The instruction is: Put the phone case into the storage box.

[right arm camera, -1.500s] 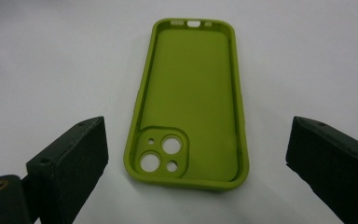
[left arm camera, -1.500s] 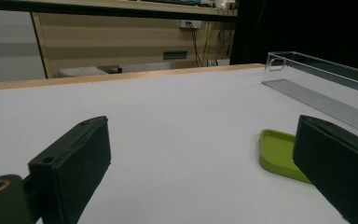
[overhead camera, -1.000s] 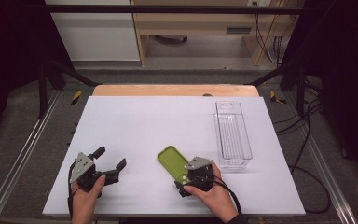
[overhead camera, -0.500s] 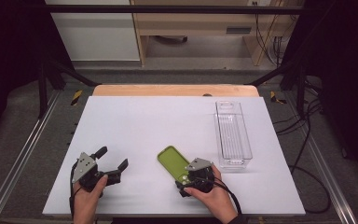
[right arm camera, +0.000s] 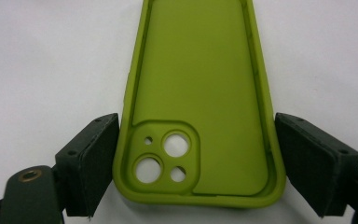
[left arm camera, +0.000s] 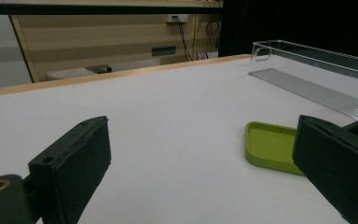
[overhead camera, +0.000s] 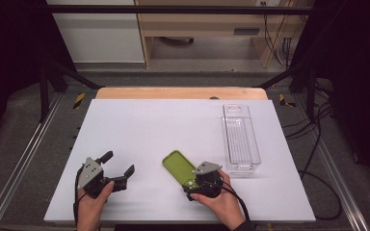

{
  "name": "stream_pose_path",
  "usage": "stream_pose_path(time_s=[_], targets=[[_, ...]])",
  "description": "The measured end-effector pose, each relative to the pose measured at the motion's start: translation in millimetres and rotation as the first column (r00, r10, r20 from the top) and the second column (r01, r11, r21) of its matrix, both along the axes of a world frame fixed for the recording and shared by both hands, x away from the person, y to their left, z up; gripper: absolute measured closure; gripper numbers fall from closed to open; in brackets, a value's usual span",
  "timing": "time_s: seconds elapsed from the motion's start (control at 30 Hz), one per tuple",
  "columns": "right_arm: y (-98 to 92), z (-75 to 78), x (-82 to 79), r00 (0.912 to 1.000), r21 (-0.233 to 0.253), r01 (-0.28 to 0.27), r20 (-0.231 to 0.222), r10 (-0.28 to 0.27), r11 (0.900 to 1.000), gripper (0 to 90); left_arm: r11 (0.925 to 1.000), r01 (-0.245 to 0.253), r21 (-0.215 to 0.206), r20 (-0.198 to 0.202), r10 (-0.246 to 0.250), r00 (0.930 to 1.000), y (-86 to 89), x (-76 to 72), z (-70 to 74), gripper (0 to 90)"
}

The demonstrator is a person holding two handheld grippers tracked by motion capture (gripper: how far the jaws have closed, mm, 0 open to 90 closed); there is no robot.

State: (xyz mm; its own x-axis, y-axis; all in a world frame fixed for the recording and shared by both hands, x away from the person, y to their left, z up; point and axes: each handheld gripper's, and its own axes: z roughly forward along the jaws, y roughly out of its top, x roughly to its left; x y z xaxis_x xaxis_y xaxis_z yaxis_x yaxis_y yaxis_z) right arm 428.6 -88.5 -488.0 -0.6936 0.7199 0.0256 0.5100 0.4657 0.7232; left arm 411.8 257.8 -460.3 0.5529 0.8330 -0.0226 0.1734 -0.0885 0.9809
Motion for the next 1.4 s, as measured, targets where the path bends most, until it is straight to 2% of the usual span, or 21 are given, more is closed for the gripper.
stream_pose_path(time_s=[0.1,0.2,0.23,0.37,0.4,0.43,0.5,0.53,0.57,0.67,0.87,1.0,1.07,1.17,1.2,1.23,1.33,1.4], targets=[[-1.7,4.2,2.5,0.9998,0.007,-0.007,-0.016,0.007,1.0,17.6,0.9999,0.009,0.012,0.001,-0.009,1.0,-2.8,-0.2,-0.3,4.0],[-2.1,15.2,5.9,0.9994,0.003,-0.029,-0.019,0.029,1.0,17.7,0.9984,0.025,0.05,0.011,-0.025,0.9996,-7.3,-1.3,0.2,4.0],[-1.3,19.3,7.4,0.9991,0.001,-0.038,-0.021,0.038,0.999,17.7,0.997,0.034,0.069,0.015,-0.035,0.9993,-9.9,-1.4,0.2,4.0],[1.2,33.7,17.2,0.9977,-0.013,-0.064,-0.024,0.063,0.998,17.7,0.9927,0.065,0.101,0.014,-0.067,0.9976,-21.4,0.0,-1.0,4.0],[1.4,40.3,22.0,0.9965,-0.013,-0.076,-0.035,0.076,0.997,17.7,0.9875,0.081,0.135,0.027,-0.086,0.9959,-27.8,-0.9,-1.3,4.0],[1.2,44.0,24.3,0.9962,-0.011,-0.079,-0.037,0.078,0.997,17.7,0.9875,0.081,0.135,0.027,-0.086,0.9959,-27.8,-0.9,-1.3,4.0],[1.1,47.8,26.5,0.9959,-0.019,-0.083,-0.038,0.082,0.996,17.7,0.9774,0.1,0.186,0.044,-0.11,0.993,-36.7,-2.8,-2.2,4.0],[0.3,56.1,31.5,0.9949,-0.024,-0.09,-0.047,0.089,0.996,17.6,0.9666,0.115,0.229,0.069,-0.134,0.9886,-45.1,-4.1,-2.8,3.7],[0.3,59.8,34.4,0.9942,-0.029,-0.097,-0.049,0.096,0.995,17.6,0.9666,0.115,0.229,0.069,-0.134,0.9886,-45.1,-4.1,-2.8,3.7],[-0.3,68.7,39.7,0.9928,-0.047,-0.104,-0.064,0.101,0.993,17.6,0.9577,0.136,0.254,0.061,-0.156,0.9859,-57.3,-3.0,-5.2,3.8],[-3.8,88.4,50.9,0.989,-0.068,-0.119,-0.097,0.112,0.991,17.6,0.9293,0.14,0.342,0.098,-0.183,0.9782,-83.1,5.9,-8.5,5.9],[-3.9,98.4,55.7,0.987,-0.084,-0.13,-0.106,0.121,0.988,17.6,0.9067,0.124,0.403,0.112,-0.183,0.9767,-102.6,20.5,-10.8,7.2],[-5.0,102.8,54.6,0.9861,-0.081,-0.127,-0.118,0.117,0.989,17.5,0.9022,0.127,0.412,0.11,-0.188,0.976,-107.8,27.3,-11.8,10.6],[-5.8,103.2,51.1,0.9848,-0.082,-0.131,-0.125,0.121,0.988,17.5,0.8875,0.134,0.441,0.124,-0.208,0.9702,-113.4,30.6,-12.2,11.1],[-6.1,103.1,49.4,0.9841,-0.081,-0.136,-0.125,0.126,0.987,17.5,0.881,0.138,0.453,0.131,-0.219,0.9669,-113.9,29.0,-12.4,11.1],[-6.4,103.3,47.8,0.9833,-0.083,-0.14,-0.129,0.128,0.987,17.5,0.8699,0.129,0.476,0.149,-0.225,0.963,-114.3,26.2,-12.6,11.1],[-5.6,103.5,43.8,0.9793,-0.07,-0.157,-0.14,0.146,0.985,17.5,0.8581,0.12,0.499,0.179,-0.238,0.9548,-114.1,20.7,-11.8,11.4],[-3.6,104.4,40.3,0.9753,-0.077,-0.177,-0.148,0.164,0.981,17.4,0.8539,0.114,0.508,0.195,-0.242,0.9505,-114.8,18.7,-10.9,12.3]])
